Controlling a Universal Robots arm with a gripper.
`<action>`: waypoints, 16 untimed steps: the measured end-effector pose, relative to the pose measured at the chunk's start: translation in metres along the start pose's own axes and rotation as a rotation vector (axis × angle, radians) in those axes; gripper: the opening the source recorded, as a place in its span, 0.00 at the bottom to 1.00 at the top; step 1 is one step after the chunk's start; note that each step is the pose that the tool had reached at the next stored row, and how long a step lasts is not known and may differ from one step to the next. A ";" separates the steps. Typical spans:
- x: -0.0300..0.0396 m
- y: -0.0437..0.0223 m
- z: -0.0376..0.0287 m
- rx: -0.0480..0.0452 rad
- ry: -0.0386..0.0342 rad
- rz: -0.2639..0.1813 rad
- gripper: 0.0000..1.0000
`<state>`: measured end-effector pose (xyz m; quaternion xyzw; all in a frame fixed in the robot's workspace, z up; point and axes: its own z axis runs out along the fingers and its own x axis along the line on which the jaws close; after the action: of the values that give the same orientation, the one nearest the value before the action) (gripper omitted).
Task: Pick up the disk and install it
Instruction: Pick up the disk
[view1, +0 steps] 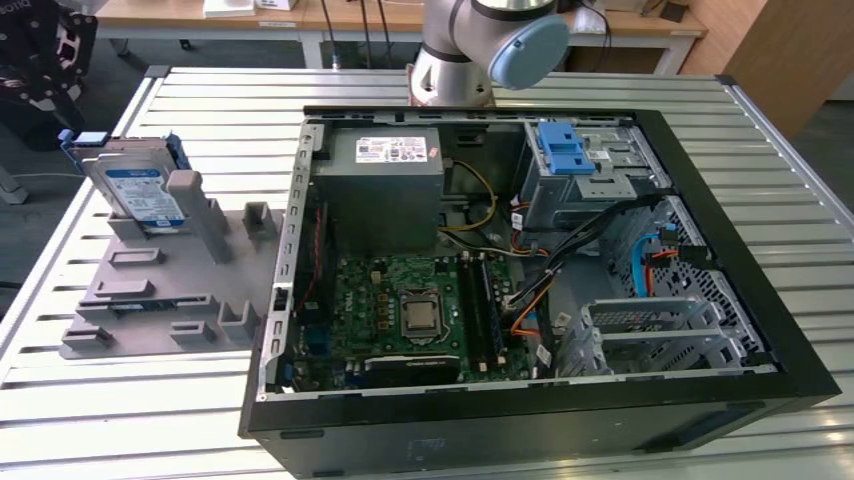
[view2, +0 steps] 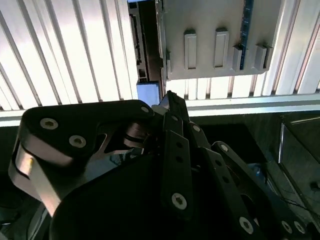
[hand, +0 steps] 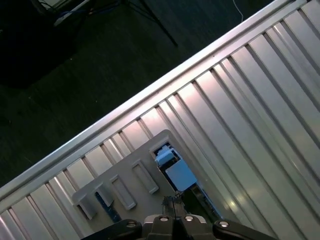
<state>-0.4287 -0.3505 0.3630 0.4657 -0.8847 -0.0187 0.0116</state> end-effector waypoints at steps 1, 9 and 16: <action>0.0000 0.0000 0.0001 0.0001 0.0008 -0.018 0.11; 0.0000 -0.0001 0.0010 0.0009 0.0070 -0.165 0.11; 0.0000 -0.0001 0.0025 0.0018 0.0122 -0.291 0.11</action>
<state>-0.4286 -0.3505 0.3605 0.5893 -0.8076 -0.0165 0.0137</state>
